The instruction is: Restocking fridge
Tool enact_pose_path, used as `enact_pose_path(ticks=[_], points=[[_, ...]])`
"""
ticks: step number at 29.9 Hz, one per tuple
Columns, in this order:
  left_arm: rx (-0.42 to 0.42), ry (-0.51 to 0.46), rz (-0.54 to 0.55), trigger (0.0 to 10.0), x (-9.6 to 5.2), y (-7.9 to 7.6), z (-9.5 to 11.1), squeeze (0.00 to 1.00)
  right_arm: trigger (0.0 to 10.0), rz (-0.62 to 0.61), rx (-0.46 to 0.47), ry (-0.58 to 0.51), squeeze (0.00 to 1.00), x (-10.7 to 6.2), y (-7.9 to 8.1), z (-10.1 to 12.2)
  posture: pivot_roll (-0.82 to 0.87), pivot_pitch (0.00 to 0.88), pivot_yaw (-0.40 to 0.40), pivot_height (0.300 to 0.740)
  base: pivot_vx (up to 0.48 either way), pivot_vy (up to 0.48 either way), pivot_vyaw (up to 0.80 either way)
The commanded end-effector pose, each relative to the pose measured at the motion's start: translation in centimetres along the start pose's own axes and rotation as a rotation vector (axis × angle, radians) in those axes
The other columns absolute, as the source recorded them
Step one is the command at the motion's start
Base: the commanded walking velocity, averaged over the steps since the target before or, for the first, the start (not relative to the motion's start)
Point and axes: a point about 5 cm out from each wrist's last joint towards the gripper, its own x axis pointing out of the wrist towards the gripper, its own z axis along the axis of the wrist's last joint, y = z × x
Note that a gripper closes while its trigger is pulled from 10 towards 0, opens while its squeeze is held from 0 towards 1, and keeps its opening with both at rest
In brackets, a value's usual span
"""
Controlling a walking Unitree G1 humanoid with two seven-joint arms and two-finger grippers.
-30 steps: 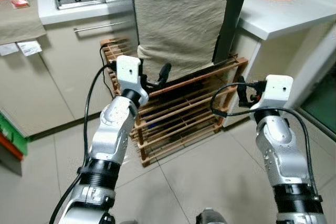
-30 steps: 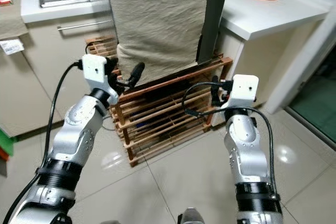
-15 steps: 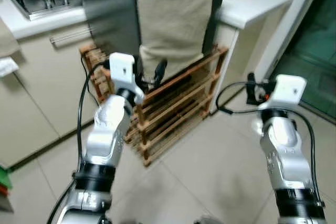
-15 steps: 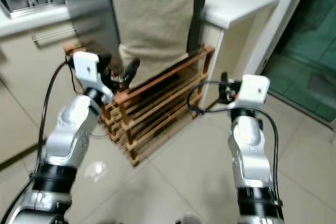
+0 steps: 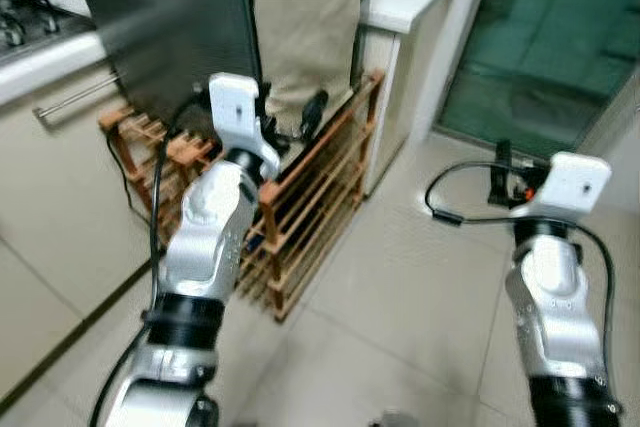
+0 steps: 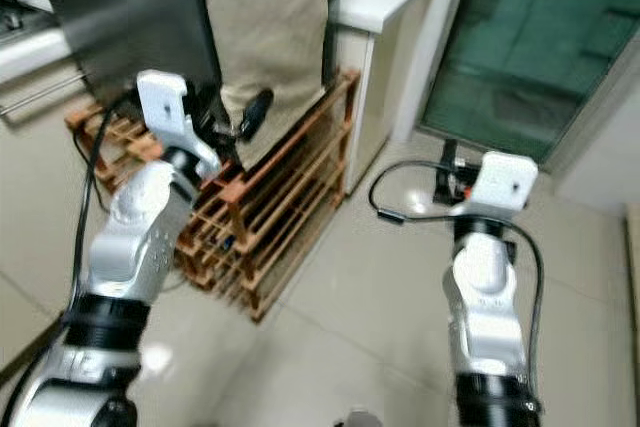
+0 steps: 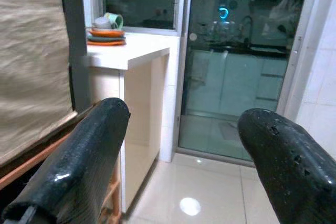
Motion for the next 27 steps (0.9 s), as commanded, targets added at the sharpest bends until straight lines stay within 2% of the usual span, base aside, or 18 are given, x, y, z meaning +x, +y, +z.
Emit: enact_pose_path(ticks=[1,7,10,15,19,23,27], points=[[-0.02,0.014,-0.012,10.0,0.1,-0.9,-0.4,0.0,10.0,-0.009,-0.017,0.009,0.0,0.2,-0.7,0.0,-0.12,0.0,-0.006,0.711,0.0,0.469,-0.76],[-0.004,0.028,-0.039,10.0,-0.3,-1.5,-0.8,0.0,10.0,0.008,-0.018,0.015,0.0,0.1,-0.2,0.0,-0.12,0.0,-0.01,0.711,0.0,0.463,-0.76],[0.004,0.048,-0.025,10.0,-0.6,-1.1,-1.2,0.0,10.0,0.018,-0.019,0.009,0.0,-0.1,0.2,-0.2,-0.11,0.0,-0.02,0.711,0.389,0.28,-0.74],[-0.033,0.086,0.119,10.0,-1.5,0.4,-2.2,0.0,10.0,0.007,0.029,0.009,0.0,-1.1,-0.2,-0.5,-0.1,0.0,-0.035,0.711,0.08,0.053,-0.15],[-0.054,0.04,0.071,10.0,-1.5,-0.7,-1.9,0.0,10.0,0.008,0.011,0.01,0.0,-0.8,-0.4,-0.4,-0.12,0.0,-0.039,0.711,0.0,0.0,0.0],[-0.051,0.025,0.035,10.0,-0.9,-1.7,-1.6,0.0,10.0,0.019,-0.014,-0.006,0.0,-0.2,-0.6,0.1,-0.14,0.0,-0.041,0.711,0.466,0.0,0.0],[-0.064,0.019,0.039,10.0,-0.9,-1.8,-1.6,0.0,10.0,0.018,-0.015,0.0,0.0,0.0,-0.8,0.0,-0.13,0.0,-0.038,0.711,0.458,0.0,0.0]])
